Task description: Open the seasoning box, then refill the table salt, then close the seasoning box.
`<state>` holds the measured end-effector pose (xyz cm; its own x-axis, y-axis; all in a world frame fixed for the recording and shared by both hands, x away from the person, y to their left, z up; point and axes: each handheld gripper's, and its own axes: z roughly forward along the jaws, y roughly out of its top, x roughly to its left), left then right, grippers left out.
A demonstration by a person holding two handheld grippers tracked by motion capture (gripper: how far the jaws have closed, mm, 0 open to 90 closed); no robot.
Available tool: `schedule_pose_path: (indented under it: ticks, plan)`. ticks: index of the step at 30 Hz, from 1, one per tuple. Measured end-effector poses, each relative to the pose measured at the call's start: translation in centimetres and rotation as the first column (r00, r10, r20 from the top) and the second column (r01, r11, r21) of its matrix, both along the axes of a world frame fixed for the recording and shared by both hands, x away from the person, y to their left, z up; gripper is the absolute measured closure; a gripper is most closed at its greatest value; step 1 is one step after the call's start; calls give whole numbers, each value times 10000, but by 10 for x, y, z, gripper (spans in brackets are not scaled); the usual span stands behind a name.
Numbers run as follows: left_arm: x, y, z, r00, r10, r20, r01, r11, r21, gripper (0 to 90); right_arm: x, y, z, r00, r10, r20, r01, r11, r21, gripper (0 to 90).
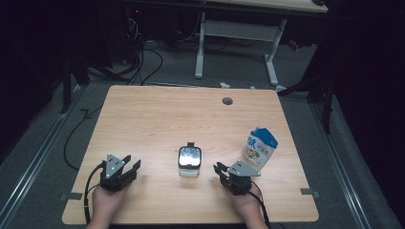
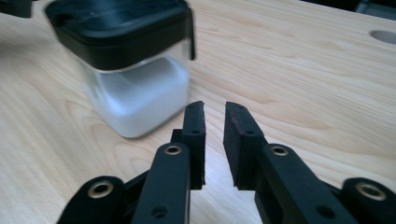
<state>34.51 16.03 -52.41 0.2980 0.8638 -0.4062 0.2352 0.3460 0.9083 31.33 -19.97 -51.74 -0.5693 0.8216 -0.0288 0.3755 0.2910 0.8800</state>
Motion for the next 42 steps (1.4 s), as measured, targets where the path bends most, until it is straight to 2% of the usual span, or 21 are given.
schedule_pose_path:
  ticks: [9, 14, 25, 29, 33, 36, 42]
  plan:
    - [2, 1, 2, 10000, 29, 24, -29, 10000, -89, 508, -2, -32, -3, 9982, -574, -173, 574, 9983, -37, 629]
    - [4, 0, 0, 10000, -27, -51, 28, 9998, 174, 482, -7, -49, -3, 9967, -778, -249, 782, 9968, 151, 581]
    - [3, 11, 3, 9997, 242, -3, -242, 9997, 96, 467, -33, -82, 1, 9929, -1186, 135, 1186, 9929, 21, 536]
    - [2, 16, 3, 9992, 404, 21, -404, 9991, 104, 465, -41, -98, 1, 9898, -1420, 113, 1419, 9898, 155, 525]
    - [2, 20, 3, 9987, 519, -9, -519, 9986, 60, 462, -42, -112, 1, 9838, -1788, 106, 1783, 9833, 359, 518]
    - [1, 19, 2, 9987, 499, -32, -499, 9986, 149, 458, -40, -116, 1, 9818, -1898, 13, 1893, 9798, 652, 517]
    - [-1, 20, 0, 9991, 389, -163, -386, 9992, 134, 456, -36, -109, 1, 9861, -1659, 53, 1654, 9845, 578, 508]
